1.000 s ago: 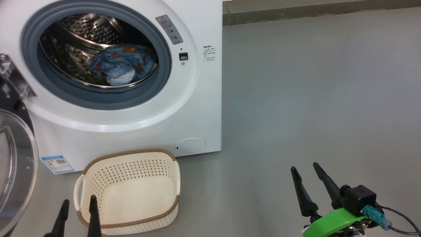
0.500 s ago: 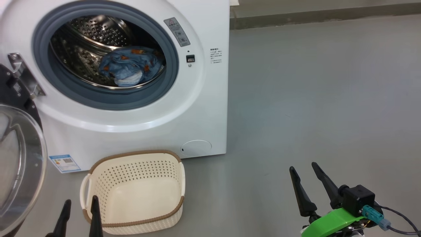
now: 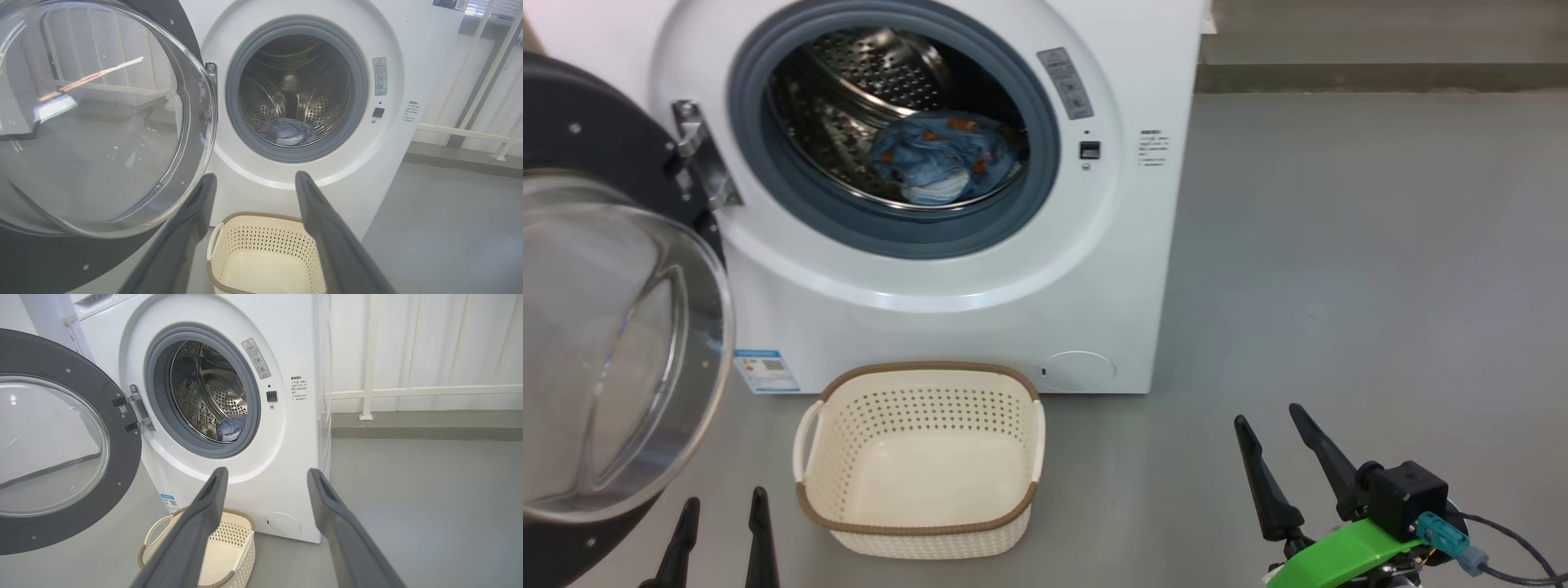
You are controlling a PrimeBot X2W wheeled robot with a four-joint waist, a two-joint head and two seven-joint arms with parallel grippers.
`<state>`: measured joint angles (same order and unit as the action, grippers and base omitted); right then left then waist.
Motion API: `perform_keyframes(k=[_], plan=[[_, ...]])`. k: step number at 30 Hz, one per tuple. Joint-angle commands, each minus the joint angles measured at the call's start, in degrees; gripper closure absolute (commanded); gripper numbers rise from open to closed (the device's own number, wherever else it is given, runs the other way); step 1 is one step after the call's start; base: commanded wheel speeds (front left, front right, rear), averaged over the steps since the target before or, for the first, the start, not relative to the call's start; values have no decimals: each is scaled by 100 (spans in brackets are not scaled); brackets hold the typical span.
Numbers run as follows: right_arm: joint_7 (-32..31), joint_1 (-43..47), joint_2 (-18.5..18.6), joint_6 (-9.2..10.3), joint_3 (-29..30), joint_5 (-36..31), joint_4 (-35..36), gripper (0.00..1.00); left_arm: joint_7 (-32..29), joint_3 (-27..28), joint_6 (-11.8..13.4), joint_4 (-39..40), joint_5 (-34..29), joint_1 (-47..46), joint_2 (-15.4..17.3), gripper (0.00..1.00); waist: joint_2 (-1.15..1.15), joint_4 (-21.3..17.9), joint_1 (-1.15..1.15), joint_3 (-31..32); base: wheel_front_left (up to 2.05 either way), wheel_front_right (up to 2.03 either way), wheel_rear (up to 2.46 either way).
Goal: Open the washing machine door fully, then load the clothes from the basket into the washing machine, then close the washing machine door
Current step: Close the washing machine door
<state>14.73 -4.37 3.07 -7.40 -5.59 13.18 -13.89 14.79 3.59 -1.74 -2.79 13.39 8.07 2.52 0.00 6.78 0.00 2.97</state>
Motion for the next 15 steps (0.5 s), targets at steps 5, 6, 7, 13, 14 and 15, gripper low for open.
perform_keyframes(k=[5, 6, 7, 13, 14, 15], plan=[[27, 18, -19, -9, -193, -27, 176, 0, 21, 170, 142, 204, -65, -64, 36, 0, 0, 575, 0, 43, 0, 0, 0], [27, 21, -19, -9, -198, -31, 181, 0, 21, 165, 158, 213, -71, -56, 36, 0, 0, 650, 0, 43, 0, 0, 0], [27, 23, -19, -9, -204, -29, 184, 0, 21, 166, 179, 217, -69, -48, 36, 0, 0, 725, 0, 43, 0, 0, 0], [27, 32, -19, -9, -249, -23, 181, 0, 21, 228, 274, 217, -20, -28, 36, 0, 0, 1198, 0, 51, 0, 0, 0], [27, 37, -19, -9, -250, -25, 180, 0, 21, 242, 293, 223, 7, -26, 36, 0, 0, 1278, 0, 54, 0, 0, 0], [27, 41, -19, -9, -246, -28, 182, 0, 21, 247, 306, 230, 28, -20, 36, 0, 0, 1357, 0, 54, 0, 0, 0]])
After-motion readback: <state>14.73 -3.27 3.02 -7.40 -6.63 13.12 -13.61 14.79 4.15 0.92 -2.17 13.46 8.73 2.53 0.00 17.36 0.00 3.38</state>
